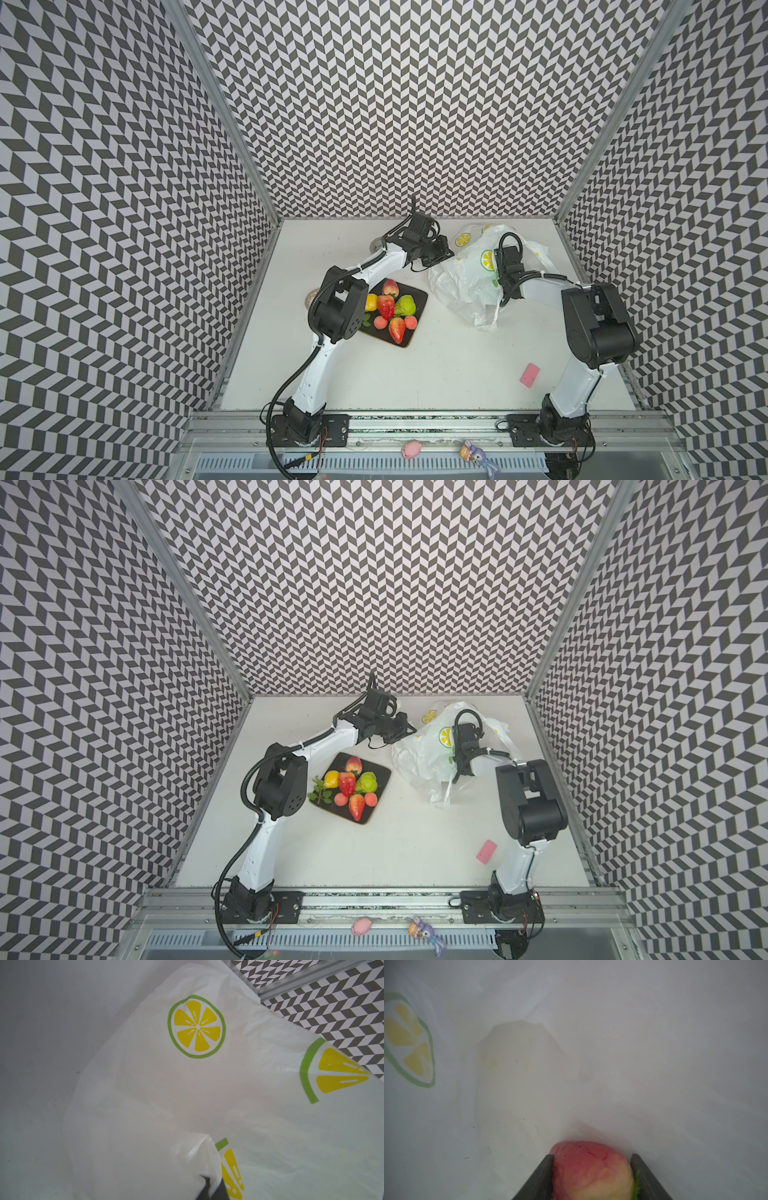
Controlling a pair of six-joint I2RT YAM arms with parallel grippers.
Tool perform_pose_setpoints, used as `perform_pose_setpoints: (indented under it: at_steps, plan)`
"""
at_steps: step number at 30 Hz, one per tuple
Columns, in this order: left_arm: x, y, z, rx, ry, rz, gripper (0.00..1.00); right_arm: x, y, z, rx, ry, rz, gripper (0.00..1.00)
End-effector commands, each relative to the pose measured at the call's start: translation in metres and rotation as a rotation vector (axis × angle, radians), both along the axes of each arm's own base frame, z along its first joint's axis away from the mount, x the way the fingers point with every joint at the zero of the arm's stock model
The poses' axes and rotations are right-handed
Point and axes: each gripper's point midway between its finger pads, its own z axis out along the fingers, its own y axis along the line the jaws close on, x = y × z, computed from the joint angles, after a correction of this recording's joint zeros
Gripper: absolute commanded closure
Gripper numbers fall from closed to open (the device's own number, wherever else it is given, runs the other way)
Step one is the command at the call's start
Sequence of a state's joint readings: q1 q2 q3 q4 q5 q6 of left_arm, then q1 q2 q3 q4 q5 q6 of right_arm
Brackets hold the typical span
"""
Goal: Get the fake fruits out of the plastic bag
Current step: 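Lower the right gripper onto the last strawberry and close on it, then lift the strawberry out of the bag and carry it toward the black pad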
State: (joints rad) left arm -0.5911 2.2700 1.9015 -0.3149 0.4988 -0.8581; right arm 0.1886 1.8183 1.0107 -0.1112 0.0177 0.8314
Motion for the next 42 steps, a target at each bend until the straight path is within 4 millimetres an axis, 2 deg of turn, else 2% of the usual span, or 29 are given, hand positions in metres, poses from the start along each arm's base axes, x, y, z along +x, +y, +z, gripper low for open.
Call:
perform_pose_setpoints:
  at_steps: [1, 5, 8, 22, 33, 37, 42]
  plan:
    - [-0.004, 0.004, 0.023, -0.003, -0.048, 0.007, 1.00, -0.004, 0.006, 0.001, 0.021, -0.008, 0.018, 0.55]
    - [-0.004, 0.011, 0.020, 0.002, -0.049, 0.028, 1.00, -0.006, 0.006, 0.015, 0.030, -0.038, 0.022, 0.64]
    - [-0.003, 0.015, 0.017, 0.004, -0.046, 0.045, 1.00, -0.011, 0.005, 0.028, 0.039, -0.066, 0.023, 0.67]
    - [0.008, 0.019, 0.015, -0.019, -0.052, 0.109, 1.00, -0.058, 0.005, 0.073, 0.107, -0.144, 0.043, 0.69]
    - [0.012, 0.022, 0.009, -0.022, -0.053, 0.122, 1.00, -0.091, 0.002, 0.088, 0.172, -0.163, 0.025, 0.69]
    - [0.015, 0.022, 0.007, -0.024, -0.053, 0.126, 1.00, -0.102, -0.007, 0.089, 0.158, -0.156, -0.010, 0.69]
    - [0.023, 0.019, 0.001, -0.033, -0.048, 0.135, 1.00, -0.125, -0.034, 0.094, 0.107, -0.155, -0.113, 0.69]
